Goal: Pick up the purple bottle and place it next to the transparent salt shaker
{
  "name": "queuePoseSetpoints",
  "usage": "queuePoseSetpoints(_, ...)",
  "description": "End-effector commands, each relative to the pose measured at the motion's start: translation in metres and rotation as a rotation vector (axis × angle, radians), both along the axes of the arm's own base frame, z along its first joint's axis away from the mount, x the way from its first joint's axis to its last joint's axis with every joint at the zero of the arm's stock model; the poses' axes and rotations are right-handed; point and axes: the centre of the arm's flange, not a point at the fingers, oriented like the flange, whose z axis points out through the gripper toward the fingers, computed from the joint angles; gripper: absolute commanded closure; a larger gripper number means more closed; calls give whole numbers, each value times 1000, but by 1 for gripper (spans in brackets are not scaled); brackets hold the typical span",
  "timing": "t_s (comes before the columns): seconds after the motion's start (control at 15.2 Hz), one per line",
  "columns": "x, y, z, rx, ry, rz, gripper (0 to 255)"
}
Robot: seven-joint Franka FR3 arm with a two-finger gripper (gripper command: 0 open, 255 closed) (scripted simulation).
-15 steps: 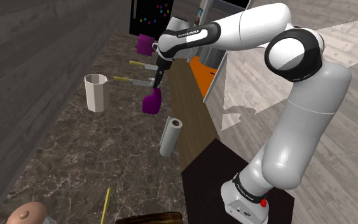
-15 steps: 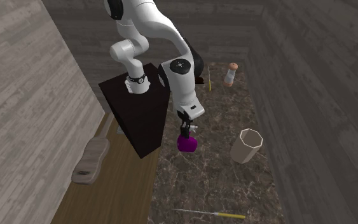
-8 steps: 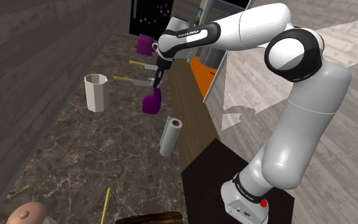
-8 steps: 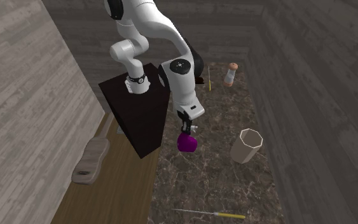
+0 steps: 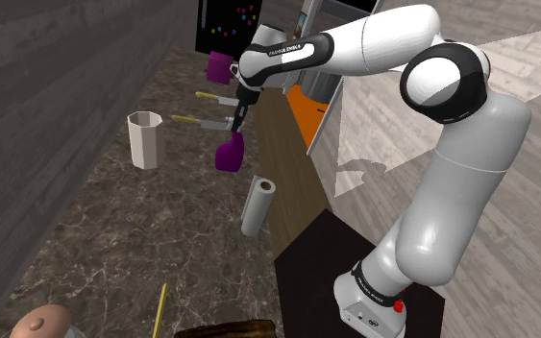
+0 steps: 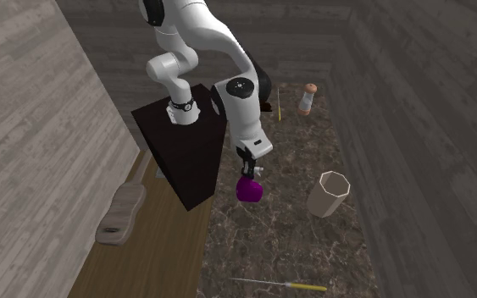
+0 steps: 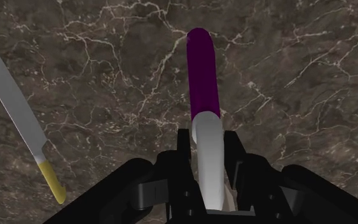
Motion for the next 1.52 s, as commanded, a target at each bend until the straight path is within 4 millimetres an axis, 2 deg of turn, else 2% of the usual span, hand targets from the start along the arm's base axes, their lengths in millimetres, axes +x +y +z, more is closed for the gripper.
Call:
queuePoseSetpoints(0.0, 0, 0, 8, 0, 0, 0, 255)
queuePoseSetpoints(1.45, 0, 0, 124, 0, 0, 0, 255)
